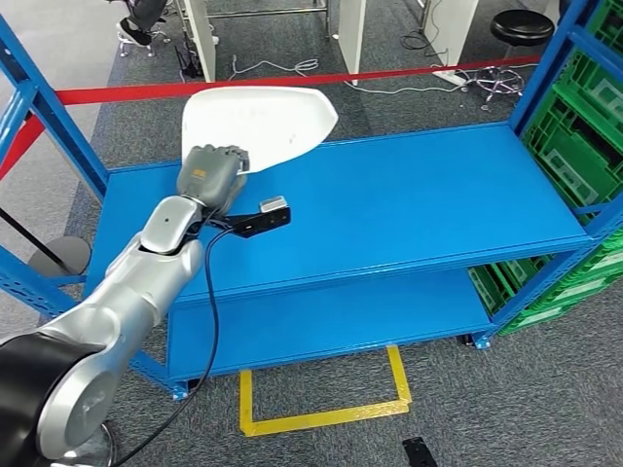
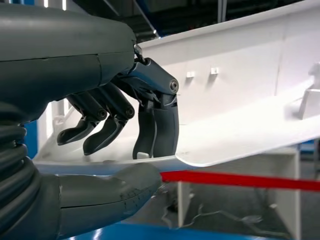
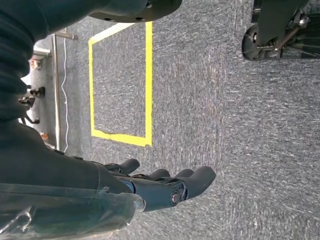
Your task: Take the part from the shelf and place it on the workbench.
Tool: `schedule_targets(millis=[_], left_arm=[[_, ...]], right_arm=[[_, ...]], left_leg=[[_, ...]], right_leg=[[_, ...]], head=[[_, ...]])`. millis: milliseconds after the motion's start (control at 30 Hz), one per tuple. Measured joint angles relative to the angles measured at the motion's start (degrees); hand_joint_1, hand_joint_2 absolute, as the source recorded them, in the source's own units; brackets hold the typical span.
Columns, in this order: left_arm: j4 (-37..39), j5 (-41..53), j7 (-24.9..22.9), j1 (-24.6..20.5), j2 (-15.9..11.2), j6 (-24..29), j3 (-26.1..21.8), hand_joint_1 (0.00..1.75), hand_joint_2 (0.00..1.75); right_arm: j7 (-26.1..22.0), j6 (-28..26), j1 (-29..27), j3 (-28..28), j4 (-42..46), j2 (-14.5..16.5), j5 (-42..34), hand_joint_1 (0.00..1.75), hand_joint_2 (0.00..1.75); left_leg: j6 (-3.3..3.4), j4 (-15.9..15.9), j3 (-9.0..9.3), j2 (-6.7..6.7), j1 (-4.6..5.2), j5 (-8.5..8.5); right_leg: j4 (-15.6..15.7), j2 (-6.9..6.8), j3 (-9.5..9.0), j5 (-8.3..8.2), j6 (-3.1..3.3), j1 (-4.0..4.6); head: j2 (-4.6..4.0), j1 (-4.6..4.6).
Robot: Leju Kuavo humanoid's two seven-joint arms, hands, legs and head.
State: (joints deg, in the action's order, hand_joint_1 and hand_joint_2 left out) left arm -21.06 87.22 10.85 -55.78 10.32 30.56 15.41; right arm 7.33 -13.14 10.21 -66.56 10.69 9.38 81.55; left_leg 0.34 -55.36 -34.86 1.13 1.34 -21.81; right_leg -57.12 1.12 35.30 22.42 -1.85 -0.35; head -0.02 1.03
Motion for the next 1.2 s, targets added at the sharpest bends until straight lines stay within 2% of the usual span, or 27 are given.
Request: schedule_targets(millis=[333, 567, 767, 900, 933, 967, 1000, 1067, 1100, 1133, 1167, 1200], left_arm=[[-3.18, -2.92, 0.88, 0.22, 0.77, 1.38, 2.89, 1.75, 1.75], [-7.69, -8.35, 0.59, 3.13, 0.98, 1.50, 6.76, 1.75, 1.75], [-10.18, -10.38, -0.18, 4.31, 0.76, 1.35, 10.63, 1.75, 1.75], [-10.90, -10.56, -0.18, 4.47, 0.63, 1.33, 11.55, 1.75, 1.75], [-11.10, -10.69, -0.19, 4.47, 0.63, 1.33, 11.77, 1.75, 1.75], [-11.31, -10.84, -0.20, 4.47, 0.63, 1.33, 12.08, 1.75, 1.75], [-11.48, -10.96, -0.20, 4.49, 0.63, 1.33, 12.38, 1.75, 1.75], [-11.63, -11.06, -0.21, 4.72, 0.60, 1.33, 12.83, 1.75, 1.75], [-11.63, -11.07, -0.21, 4.96, 0.57, 1.33, 12.94, 1.75, 1.75], [-11.63, -11.07, -0.21, 5.21, 0.56, 1.33, 13.03, 1.75, 1.75], [-11.63, -11.07, -0.21, 5.42, 0.54, 1.33, 13.12, 1.75, 1.75], [-11.64, -11.08, -0.21, 5.55, 0.53, 1.33, 13.19, 1.75, 1.75]], right_arm=[[-0.34, -0.04, -0.49, -0.62, 0.00, 0.00, -0.24, 0.00, 1.75], [-0.51, -0.43, -0.98, -1.42, 0.00, -0.02, -0.36, 0.00, 1.75], [-0.64, -0.59, -1.21, -1.87, 0.00, -0.02, -0.42, 0.00, 1.75], [-0.67, -0.59, -1.24, -1.90, 0.00, -0.03, -0.47, 0.00, 1.75], [-0.67, -0.59, -1.25, -1.91, 0.00, -0.04, -0.49, 0.00, 1.75], [-0.67, -0.60, -1.26, -1.91, 0.00, -0.05, -0.53, 0.00, 1.75], [-0.67, -0.60, -1.27, -1.92, 0.00, -0.06, -0.57, 0.00, 1.75], [-0.67, -0.60, -1.30, -1.93, 0.00, -0.07, -0.69, 0.00, 1.75], [-0.67, -0.60, -1.31, -1.94, 0.00, -0.07, -0.75, 0.00, 1.75], [-0.66, -0.60, -1.33, -1.96, 0.00, -0.07, -0.80, 0.00, 1.75], [-0.66, -0.59, -1.34, -1.99, 0.00, -0.09, -0.83, 0.00, 1.75], [-0.65, -0.59, -1.32, -2.04, 0.00, -0.11, -0.83, 0.00, 1.75]], left_leg=[[0.00, 0.00, 0.00, 0.00, 0.00, 0.00], [0.15, -0.07, -0.03, 0.00, 0.13, -0.14], [0.59, -0.43, -0.13, 0.00, 0.35, -0.43], [1.25, -0.60, -0.23, -0.04, 0.31, -0.22], [1.46, -0.46, -0.20, -0.09, 0.16, 0.01], [1.64, -0.28, -0.18, -0.15, -0.03, 0.18], [1.79, -0.13, -0.17, -0.20, -0.19, 0.33], [1.88, -0.14, -0.27, -0.25, -0.22, 0.40], [1.86, -0.15, -0.33, -0.27, -0.21, 0.45], [1.82, -0.18, -0.41, -0.29, -0.22, 0.51], [1.73, -0.24, -0.50, -0.29, -0.27, 0.58], [1.60, -0.38, -0.62, -0.29, -0.34, 0.64]], right_leg=[[0.00, -0.01, 0.00, 0.00, 0.00, 0.00], [0.02, -0.02, -0.02, 0.05, -0.11, -0.15], [0.02, -0.02, -0.07, 0.16, -0.61, -0.35], [0.02, 0.00, -0.02, 0.12, -1.26, -0.46], [-0.36, -0.06, 0.20, 0.55, -1.45, -0.43], [-1.58, -0.16, 0.72, 1.66, -1.60, -0.39], [-4.04, -0.31, 1.72, 3.44, -1.74, -0.38], [-11.68, -0.52, 4.58, 7.60, -2.01, -0.42], [-14.88, -0.56, 5.70, 8.84, -2.12, -0.45], [-16.31, -0.58, 5.99, 9.04, -2.21, -0.45], [-15.37, -0.60, 5.15, 8.12, -2.27, -0.47], [-12.38, -0.64, 3.27, 6.50, -2.34, -0.51]], head=[[0.00, 0.00], [0.00, -0.01], [0.00, -0.02], [0.00, -0.03], [0.00, 0.00], [0.00, 0.07], [0.00, 0.12], [0.00, 0.21], [0.00, 0.19], [0.00, 0.20], [0.00, 0.19], [0.01, 0.19]])
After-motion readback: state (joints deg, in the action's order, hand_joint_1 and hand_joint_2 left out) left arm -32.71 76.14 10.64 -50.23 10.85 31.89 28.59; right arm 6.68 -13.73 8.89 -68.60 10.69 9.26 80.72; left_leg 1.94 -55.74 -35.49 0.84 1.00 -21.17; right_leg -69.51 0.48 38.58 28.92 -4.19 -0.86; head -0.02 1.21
